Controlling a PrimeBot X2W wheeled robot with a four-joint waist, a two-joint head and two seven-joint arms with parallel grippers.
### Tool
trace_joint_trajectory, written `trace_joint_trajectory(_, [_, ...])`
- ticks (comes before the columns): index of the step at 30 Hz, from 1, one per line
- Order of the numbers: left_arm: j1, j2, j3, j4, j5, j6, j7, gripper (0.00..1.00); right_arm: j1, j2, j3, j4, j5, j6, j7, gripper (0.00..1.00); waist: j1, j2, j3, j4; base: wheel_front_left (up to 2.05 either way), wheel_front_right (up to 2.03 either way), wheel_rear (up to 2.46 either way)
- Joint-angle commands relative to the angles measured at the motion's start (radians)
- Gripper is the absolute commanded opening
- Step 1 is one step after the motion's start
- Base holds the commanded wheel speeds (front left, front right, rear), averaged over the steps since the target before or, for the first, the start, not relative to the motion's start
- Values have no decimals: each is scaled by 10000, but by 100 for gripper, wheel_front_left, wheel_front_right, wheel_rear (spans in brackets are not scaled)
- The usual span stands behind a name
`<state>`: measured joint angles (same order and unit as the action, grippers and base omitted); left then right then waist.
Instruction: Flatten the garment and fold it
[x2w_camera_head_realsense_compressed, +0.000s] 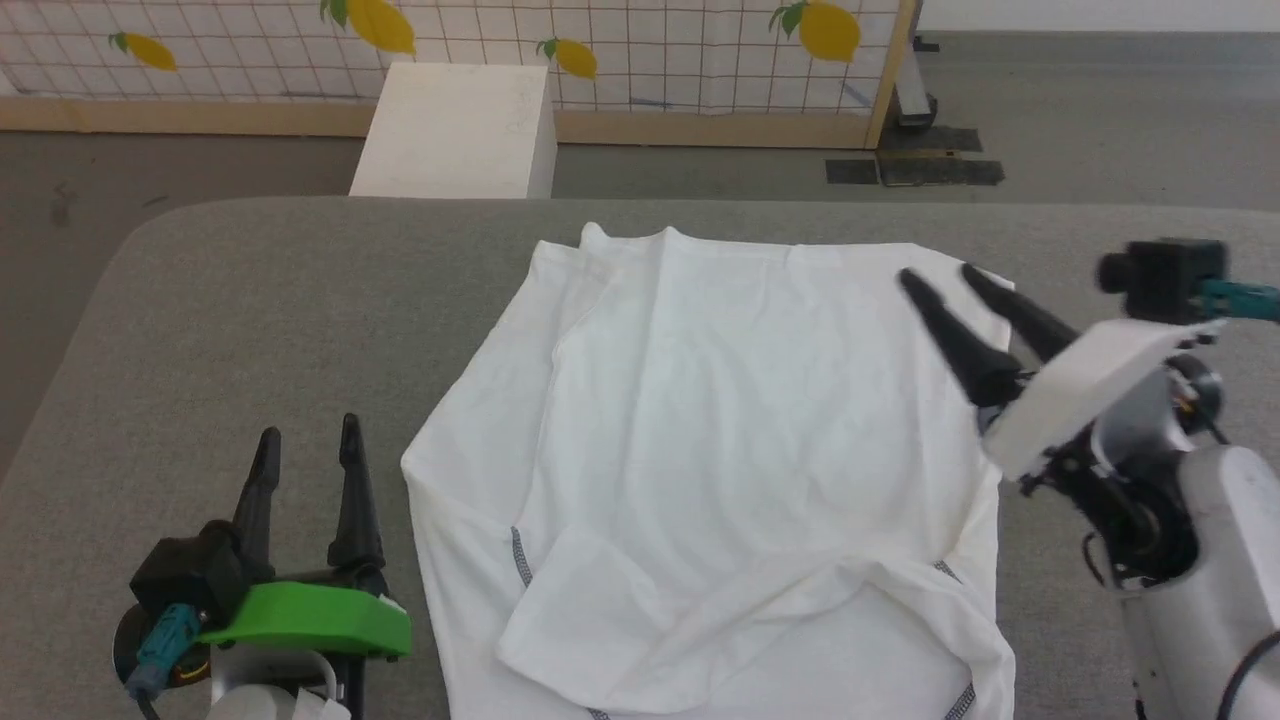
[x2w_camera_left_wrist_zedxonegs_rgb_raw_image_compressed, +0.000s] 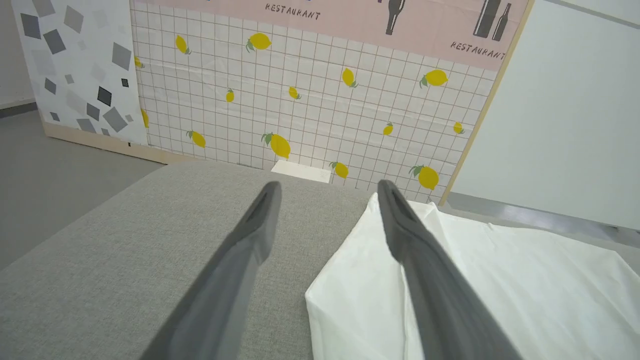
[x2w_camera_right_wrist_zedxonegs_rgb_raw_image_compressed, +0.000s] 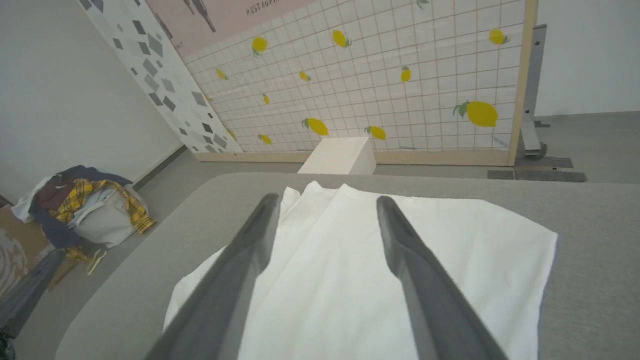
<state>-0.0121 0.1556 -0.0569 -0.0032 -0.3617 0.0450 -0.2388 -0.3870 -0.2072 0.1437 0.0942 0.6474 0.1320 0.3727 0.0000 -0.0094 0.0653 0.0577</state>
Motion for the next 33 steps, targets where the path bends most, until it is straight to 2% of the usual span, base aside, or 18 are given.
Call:
trace_joint_trajectory(1, [55, 44, -22, -23, -74, 23, 36, 100, 257, 156, -565, -44, -298, -13, -287, 100, 0, 92, -89, -191, 0, 0, 0])
trace_joint_trajectory(7, [-121, 11, -123, 50, -94, 65, 122, 100, 1148, 681, -3024, -149, -1441, -13, -924, 100, 0, 92, 127, -371, 0, 0, 0])
trace_joint_trajectory(11, [-493, -46, -219, 194, -106, 141, 337, 100, 1530, 958, -3882, -402, -1744, -13, -860, 100, 0, 92, 474, -439, 0, 0, 0])
trace_joint_trajectory(15, [-1567, -134, -347, 611, -214, 240, 1047, 100, 1612, 1058, -4401, -768, -1813, -13, -672, 100, 0, 92, 1043, -451, 0, 0, 0])
trace_joint_trajectory(21, [-4215, -7, -526, 2340, -526, 466, 3609, 100, 1366, 1038, -4666, -1214, -1814, -13, -420, 100, 0, 92, 1928, -654, 0, 0, 0])
trace_joint_trajectory(26, [-6298, 307, -936, 3927, -480, 695, 6421, 100, 1100, 895, -4665, -1586, -1752, -13, -159, 100, 0, 92, 2640, -983, 0, 0, 0])
trace_joint_trajectory(33, [-7960, 966, -1719, 5356, 229, 961, 9281, 100, 854, 872, -4530, -1817, -1586, -13, -28, 100, 0, 92, 3285, -1454, 0, 0, 0])
